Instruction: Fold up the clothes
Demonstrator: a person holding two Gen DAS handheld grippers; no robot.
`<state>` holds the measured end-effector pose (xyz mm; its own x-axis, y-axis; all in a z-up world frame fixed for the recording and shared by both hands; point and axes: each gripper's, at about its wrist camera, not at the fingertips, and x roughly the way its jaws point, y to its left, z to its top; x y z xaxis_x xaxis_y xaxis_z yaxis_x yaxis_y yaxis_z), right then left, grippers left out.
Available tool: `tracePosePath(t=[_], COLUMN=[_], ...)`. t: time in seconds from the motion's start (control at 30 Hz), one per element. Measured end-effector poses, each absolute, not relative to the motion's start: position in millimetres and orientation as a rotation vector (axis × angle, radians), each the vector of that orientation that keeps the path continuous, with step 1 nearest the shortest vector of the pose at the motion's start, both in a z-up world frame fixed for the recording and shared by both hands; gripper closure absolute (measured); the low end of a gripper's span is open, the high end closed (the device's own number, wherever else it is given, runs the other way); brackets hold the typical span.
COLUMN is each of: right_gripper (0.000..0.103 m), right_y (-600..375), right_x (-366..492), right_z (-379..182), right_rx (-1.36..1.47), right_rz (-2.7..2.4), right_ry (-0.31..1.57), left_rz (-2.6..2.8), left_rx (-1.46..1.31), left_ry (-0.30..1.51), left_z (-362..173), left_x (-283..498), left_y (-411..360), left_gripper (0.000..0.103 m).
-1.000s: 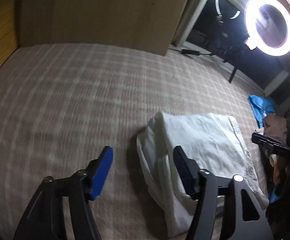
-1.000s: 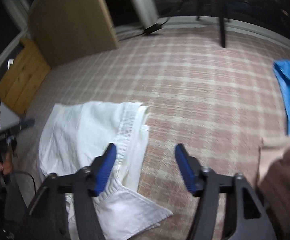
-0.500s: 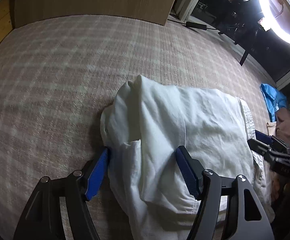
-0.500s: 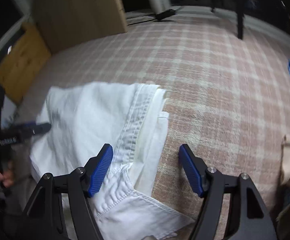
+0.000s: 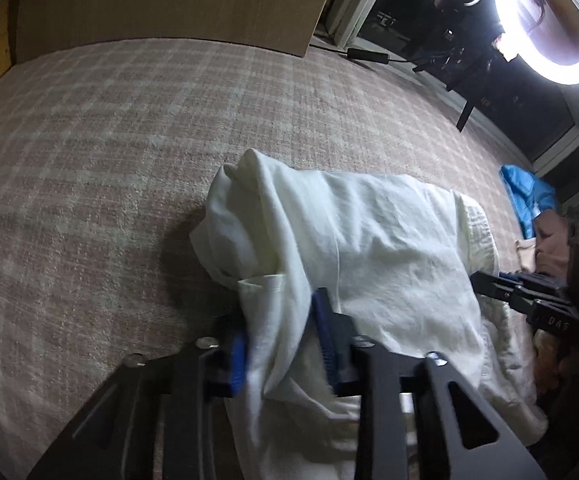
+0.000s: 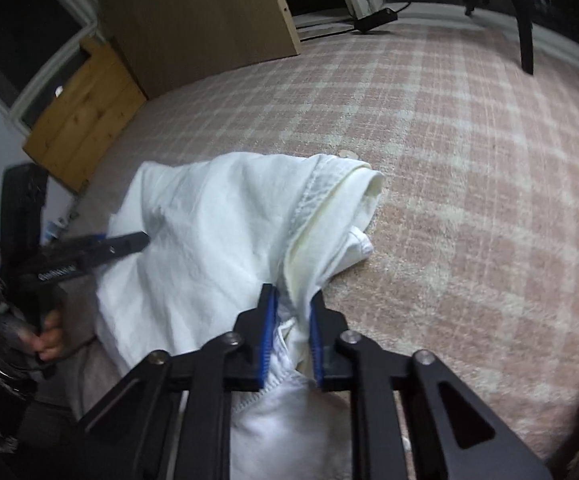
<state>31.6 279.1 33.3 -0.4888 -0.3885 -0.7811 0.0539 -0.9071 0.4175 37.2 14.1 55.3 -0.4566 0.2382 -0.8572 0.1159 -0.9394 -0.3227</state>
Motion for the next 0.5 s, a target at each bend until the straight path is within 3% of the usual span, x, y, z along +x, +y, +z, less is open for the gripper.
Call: tracePosePath(t=[0.3, 0.5], right_gripper=[0.094, 0.094], right_y=[282, 232], right_x=[48, 32], right_z=[76, 113], right_rx=[1.273, 1.173], right_rz=[-2.434, -2.463], right_ry=[-0.684, -0.659], left_rz=[2.527, 2.582], left_rx=[-1.477, -1.383], left_ry=[-0.571, -0.476], left_z=[93, 135], left_x=[49, 43], left_y=[-9, -51], left_gripper=[0.088, 0.088])
